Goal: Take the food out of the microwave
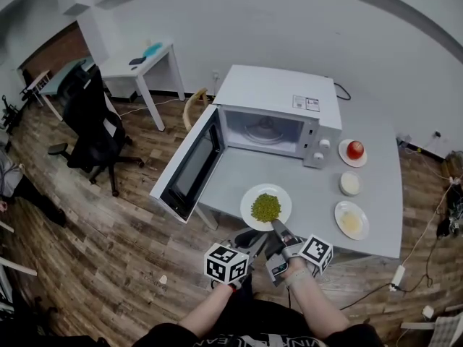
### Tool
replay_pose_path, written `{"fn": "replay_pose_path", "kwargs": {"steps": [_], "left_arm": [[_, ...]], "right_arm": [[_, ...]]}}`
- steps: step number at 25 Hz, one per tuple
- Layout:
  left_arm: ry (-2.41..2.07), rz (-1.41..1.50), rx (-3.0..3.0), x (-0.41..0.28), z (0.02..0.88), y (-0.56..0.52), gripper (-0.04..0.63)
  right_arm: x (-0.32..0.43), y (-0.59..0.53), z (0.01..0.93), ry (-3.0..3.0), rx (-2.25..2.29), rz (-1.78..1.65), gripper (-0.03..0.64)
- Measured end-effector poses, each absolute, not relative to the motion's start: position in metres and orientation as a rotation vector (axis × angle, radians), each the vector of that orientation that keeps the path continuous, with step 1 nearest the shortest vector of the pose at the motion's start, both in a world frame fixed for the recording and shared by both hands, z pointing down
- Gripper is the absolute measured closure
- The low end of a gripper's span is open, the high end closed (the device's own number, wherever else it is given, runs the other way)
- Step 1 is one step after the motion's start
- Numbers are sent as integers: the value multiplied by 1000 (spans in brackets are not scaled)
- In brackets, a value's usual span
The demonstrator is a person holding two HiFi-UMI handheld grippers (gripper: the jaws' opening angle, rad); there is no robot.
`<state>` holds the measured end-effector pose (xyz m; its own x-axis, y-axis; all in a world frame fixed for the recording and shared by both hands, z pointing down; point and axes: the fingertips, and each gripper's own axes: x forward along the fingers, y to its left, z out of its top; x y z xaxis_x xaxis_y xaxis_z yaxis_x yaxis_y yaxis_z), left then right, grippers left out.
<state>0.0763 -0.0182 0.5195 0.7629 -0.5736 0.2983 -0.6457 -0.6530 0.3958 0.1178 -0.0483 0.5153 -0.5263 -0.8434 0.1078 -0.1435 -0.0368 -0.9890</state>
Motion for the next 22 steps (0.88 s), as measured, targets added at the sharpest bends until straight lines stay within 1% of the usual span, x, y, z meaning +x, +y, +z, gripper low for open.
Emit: {"fn": "replay_pose_path", "kwargs": {"steps": [12,22], "left_arm": [[-933,199,2468,82,525,24,497],[-890,215,2489,87,525,29,497]], "right_arm": [[123,-6,522,1634,-1015,-1639,565],[130,1,524,1571,-1001,-1620,565]]}}
